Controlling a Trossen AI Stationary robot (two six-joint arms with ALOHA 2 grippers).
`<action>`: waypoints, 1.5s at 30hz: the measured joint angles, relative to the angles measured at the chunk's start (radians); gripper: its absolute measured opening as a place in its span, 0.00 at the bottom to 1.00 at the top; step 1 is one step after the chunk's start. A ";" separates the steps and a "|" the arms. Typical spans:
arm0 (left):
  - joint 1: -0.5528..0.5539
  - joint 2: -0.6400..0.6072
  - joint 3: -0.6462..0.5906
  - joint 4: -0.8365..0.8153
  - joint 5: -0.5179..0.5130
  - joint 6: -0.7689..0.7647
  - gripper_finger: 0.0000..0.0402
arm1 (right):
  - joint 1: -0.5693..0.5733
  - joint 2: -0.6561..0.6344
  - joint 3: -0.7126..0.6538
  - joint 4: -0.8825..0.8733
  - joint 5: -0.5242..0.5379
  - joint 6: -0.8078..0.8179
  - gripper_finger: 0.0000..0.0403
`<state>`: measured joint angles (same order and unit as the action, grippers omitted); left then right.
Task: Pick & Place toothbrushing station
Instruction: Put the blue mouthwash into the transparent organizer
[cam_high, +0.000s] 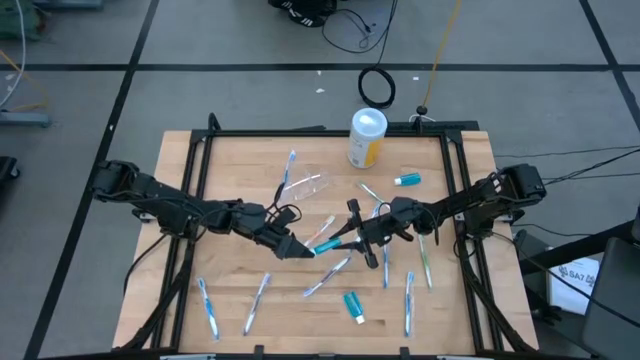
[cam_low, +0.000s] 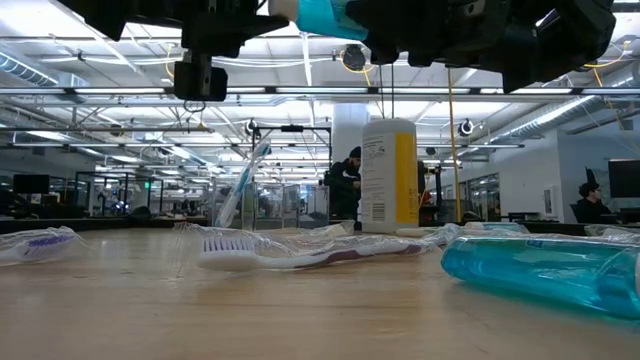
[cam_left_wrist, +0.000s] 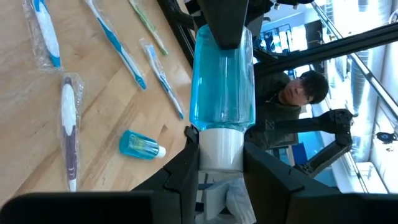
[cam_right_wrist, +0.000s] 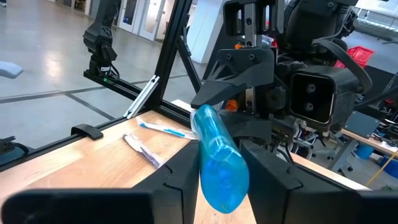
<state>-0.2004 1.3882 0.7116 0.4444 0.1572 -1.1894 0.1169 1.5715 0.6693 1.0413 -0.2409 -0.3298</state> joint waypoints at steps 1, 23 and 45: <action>0.001 0.000 0.000 0.005 0.000 0.003 0.29 | 0.000 0.000 0.000 0.001 0.000 0.000 0.24; 0.005 0.000 -0.001 -0.005 -0.024 0.195 0.29 | -0.001 0.000 -0.001 -0.005 0.005 -0.008 0.23; 0.037 0.000 -0.001 -0.127 -0.168 0.447 0.29 | -0.063 -0.013 -0.001 -0.166 0.053 -0.055 0.23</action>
<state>-0.1631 1.3884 0.7109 0.3175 -0.0105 -0.7427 0.0543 1.5581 0.6682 0.8757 -0.1883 -0.3851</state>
